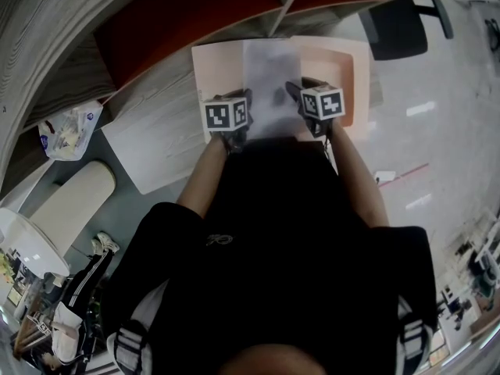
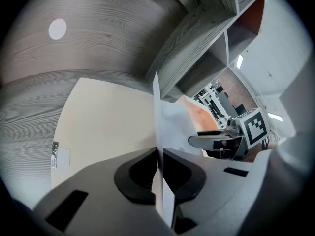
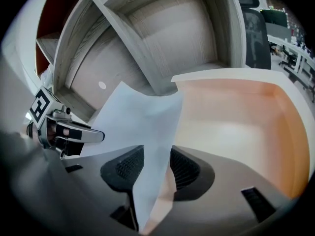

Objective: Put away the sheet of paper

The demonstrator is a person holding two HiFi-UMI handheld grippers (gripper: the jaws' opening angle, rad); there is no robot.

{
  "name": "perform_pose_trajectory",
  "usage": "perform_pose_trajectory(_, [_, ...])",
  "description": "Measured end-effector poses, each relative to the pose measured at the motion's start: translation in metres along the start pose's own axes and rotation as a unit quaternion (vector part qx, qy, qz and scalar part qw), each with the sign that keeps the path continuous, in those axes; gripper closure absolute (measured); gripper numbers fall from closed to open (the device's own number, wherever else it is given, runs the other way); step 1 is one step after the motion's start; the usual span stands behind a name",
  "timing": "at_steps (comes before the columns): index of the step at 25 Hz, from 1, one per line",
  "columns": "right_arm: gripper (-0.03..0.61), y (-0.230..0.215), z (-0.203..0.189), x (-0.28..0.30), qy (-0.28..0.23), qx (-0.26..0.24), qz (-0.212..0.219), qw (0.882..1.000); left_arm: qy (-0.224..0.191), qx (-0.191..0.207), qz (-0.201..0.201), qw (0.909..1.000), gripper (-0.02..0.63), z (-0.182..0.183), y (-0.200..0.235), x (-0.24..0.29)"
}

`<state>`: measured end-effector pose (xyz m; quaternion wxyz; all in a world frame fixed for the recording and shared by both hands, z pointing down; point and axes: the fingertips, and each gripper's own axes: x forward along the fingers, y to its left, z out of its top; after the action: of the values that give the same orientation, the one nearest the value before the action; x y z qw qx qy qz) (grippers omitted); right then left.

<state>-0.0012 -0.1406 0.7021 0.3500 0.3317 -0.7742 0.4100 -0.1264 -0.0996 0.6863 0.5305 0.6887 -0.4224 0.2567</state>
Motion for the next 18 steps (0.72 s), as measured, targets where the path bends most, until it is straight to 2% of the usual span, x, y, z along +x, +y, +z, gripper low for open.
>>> perform_pose_trajectory(5, [0.373, -0.004, -0.004, -0.007, -0.003, -0.016, -0.029, 0.999, -0.002, 0.004, 0.007, 1.0000, 0.568, 0.000, 0.002, 0.002])
perform_pose_trajectory(8, [0.362, -0.004, 0.000, -0.012, -0.022, -0.025, -0.038, 0.999, -0.002, 0.004, 0.008, 1.0000, 0.568, 0.000, 0.002, 0.002])
perform_pose_trajectory(14, [0.359, -0.012, -0.005, -0.027, -0.046, -0.003, -0.064, 0.997, -0.002, 0.011, 0.004, 0.9999, 0.568, -0.001, -0.003, 0.002])
perform_pose_trajectory(18, [0.371, 0.000, 0.003, -0.044, -0.077, -0.015, -0.071, 0.994, -0.003, 0.012, 0.003, 0.9999, 0.568, -0.003, -0.005, 0.003])
